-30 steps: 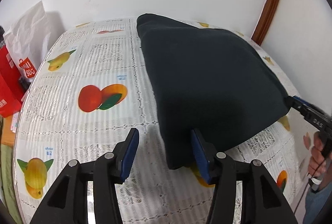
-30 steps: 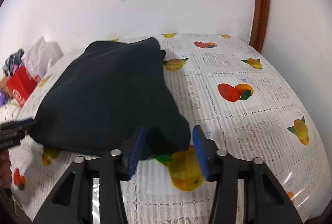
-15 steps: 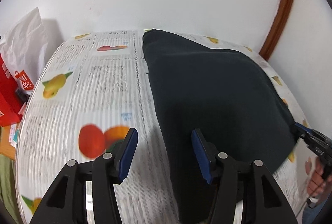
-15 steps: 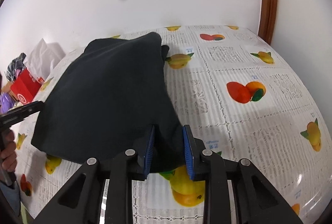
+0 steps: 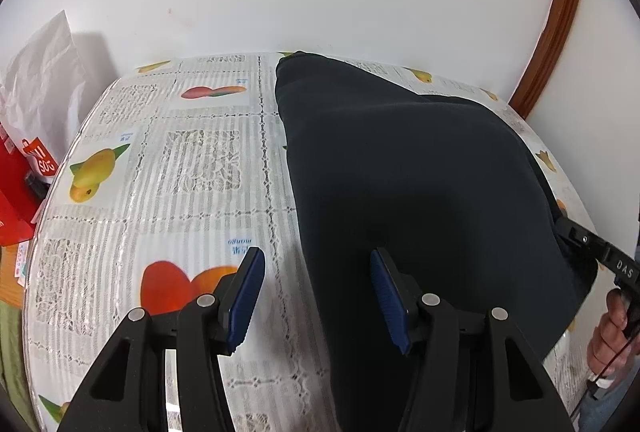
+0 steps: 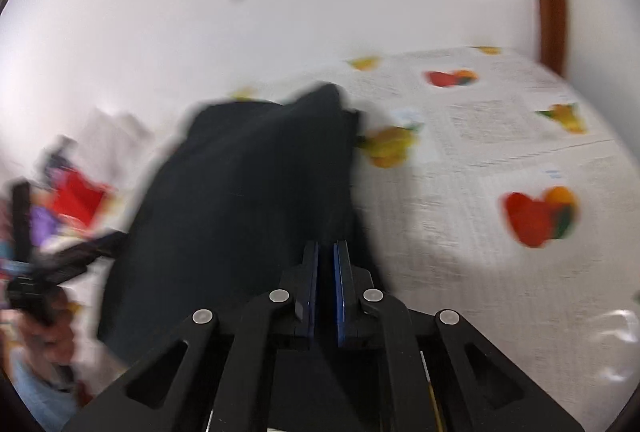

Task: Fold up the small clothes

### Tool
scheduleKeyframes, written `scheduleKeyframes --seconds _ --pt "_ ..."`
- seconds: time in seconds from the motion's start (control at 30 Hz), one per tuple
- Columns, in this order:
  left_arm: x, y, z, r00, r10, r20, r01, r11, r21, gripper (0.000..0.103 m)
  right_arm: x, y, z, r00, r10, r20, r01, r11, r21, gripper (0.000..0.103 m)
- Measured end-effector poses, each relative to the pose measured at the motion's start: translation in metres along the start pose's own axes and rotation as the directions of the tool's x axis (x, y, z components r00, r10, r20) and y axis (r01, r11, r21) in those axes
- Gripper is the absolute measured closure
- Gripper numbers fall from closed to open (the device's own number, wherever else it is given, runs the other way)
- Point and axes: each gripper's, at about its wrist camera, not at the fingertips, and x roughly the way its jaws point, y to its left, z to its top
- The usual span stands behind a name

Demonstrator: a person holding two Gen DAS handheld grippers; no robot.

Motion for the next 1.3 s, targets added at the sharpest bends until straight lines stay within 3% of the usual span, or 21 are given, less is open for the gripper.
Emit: scheduleKeyframes --seconds 0.03,0.2,0.33,0.53,0.9,1.07,1.2,1.3 --pt "-0.003 0.001 -0.003 1.0 -0.01 -0.002 0.01 1.0 -0.003 0.05 -0.001 -0.002 -0.001 1.0 0.01 0.008 -0.01 1.0 0.009 0.096" --pt "-0.015 0.003 -0.017 1.0 -0.031 0.001 0.031 0.999 -0.007 0.049 0.001 -0.014 -0.007 0.992 -0.125 -0.027 0.125 0.992 0.031 0.091" --pt "-0.027 0.001 -0.027 1.0 -0.022 0.01 0.022 1.0 -0.005 0.048 -0.019 -0.003 -0.015 0.975 -0.222 0.003 0.222 0.975 -0.016 0.086" --pt "-0.041 -0.003 -0.046 1.0 -0.009 -0.007 0.009 1.0 -0.001 0.048 -0.036 0.015 -0.032 0.966 -0.26 0.001 0.258 0.961 -0.1 0.086" --pt "-0.062 -0.011 -0.079 0.999 0.017 -0.029 -0.017 1.0 -0.017 0.048 -0.063 0.023 -0.053 0.957 -0.289 -0.037 0.285 0.954 -0.091 0.085" --pt "-0.09 -0.027 -0.085 1.0 0.008 0.016 -0.008 1.0 -0.012 0.047 -0.088 0.027 -0.059 0.956 -0.293 -0.032 0.291 0.955 -0.058 0.071" --pt "-0.115 -0.042 -0.089 0.996 0.044 0.079 -0.046 0.999 0.012 0.033 -0.11 0.04 -0.063 0.949 -0.314 -0.003 0.313 0.947 -0.067 0.059" --pt "-0.136 -0.052 -0.094 0.992 0.052 0.116 -0.055 0.998 0.022 0.029 -0.132 0.052 -0.066 0.944 -0.329 0.034 0.331 0.941 -0.077 0.049"
